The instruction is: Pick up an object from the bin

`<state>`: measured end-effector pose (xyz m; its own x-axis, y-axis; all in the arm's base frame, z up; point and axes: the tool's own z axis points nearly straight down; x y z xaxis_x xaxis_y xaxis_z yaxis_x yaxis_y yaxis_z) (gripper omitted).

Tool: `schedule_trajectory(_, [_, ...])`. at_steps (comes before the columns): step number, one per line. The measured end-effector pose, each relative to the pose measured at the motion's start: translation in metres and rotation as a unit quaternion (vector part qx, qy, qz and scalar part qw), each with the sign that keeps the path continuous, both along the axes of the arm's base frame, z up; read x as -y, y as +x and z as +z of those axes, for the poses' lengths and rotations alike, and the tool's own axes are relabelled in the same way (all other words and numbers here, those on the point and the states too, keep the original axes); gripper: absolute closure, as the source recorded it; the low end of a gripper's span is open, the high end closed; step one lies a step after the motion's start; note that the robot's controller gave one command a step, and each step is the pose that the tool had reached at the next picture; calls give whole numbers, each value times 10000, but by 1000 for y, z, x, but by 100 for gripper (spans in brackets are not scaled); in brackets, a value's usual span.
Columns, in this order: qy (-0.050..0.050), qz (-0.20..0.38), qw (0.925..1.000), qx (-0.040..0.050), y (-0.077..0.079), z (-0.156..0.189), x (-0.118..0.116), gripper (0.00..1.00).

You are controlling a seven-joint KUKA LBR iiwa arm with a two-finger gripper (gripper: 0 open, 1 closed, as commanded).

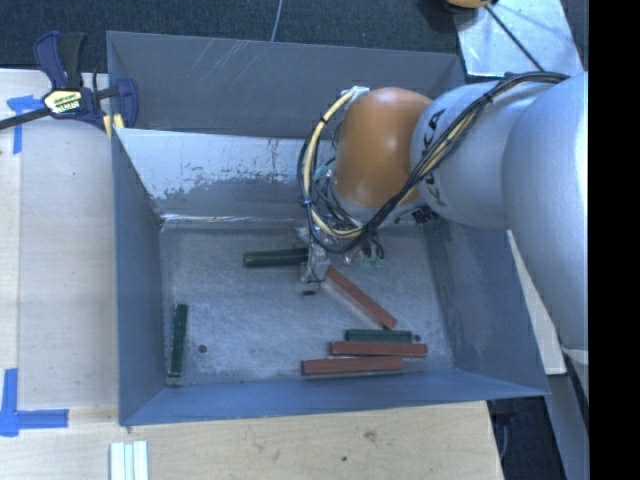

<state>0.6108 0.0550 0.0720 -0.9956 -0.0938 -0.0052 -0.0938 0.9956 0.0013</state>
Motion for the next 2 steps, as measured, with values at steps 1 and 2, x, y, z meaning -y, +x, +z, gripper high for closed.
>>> schedule_trajectory(1, [0,0,10000,-2,0,2,0,100])
schedule_trajectory(2, [-3,-1,10000,-3,0,8,0,100])
